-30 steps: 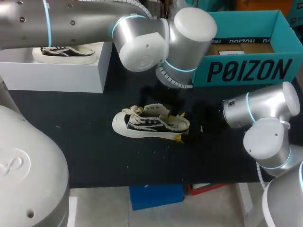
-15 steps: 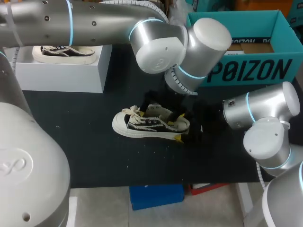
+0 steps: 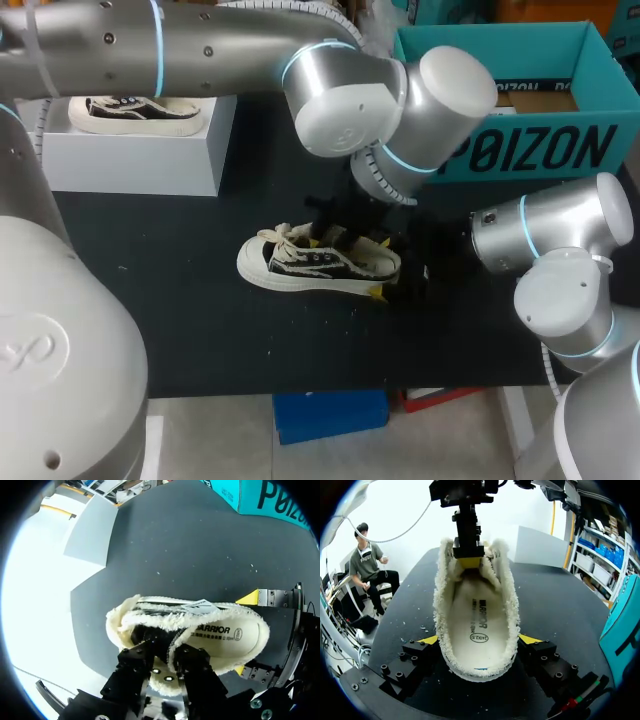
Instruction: Take the shoe out of the shoebox, open the shoe tongue, remove and reinsert the insole, then place the shoe into the shoebox
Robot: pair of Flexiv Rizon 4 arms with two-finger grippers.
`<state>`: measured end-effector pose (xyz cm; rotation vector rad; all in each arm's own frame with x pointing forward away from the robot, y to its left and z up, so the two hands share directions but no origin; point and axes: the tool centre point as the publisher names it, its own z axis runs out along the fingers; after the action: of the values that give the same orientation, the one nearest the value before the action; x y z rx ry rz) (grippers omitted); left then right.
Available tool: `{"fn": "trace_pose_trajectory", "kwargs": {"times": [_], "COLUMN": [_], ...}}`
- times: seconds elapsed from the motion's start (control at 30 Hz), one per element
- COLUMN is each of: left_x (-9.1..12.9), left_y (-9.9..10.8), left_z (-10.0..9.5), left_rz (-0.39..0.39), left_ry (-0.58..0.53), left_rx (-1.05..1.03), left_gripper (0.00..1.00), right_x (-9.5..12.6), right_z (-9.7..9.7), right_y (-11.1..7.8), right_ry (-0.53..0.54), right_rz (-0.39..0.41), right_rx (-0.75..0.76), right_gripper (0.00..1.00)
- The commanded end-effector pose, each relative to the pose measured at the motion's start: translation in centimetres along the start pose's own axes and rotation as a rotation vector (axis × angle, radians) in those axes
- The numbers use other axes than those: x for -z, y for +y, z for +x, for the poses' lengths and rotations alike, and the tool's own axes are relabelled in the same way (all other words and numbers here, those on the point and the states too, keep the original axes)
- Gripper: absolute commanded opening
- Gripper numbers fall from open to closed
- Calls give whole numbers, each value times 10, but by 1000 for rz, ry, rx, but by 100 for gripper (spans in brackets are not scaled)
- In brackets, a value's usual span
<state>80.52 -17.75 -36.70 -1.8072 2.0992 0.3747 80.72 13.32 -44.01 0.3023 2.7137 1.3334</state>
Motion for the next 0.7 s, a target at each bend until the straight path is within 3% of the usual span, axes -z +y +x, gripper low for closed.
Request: {"fn": "trace_pose_trajectory", "kwargs": {"times": [0.03,0.7], "left_x": [0,27], "left_y": [2,0], "left_z": [0,-15], "left_rz": [4,86], "left_ry": [-3,16], "left_rx": [-2,27], "left_gripper": [0,0], "right_x": [-2,-2], "right_z": [0,0], "right_y": [0,0], "right_ry": [-1,-1], "right_rz": [0,0], "right_rx": [-1,-1], "right_gripper": [0,0]}}
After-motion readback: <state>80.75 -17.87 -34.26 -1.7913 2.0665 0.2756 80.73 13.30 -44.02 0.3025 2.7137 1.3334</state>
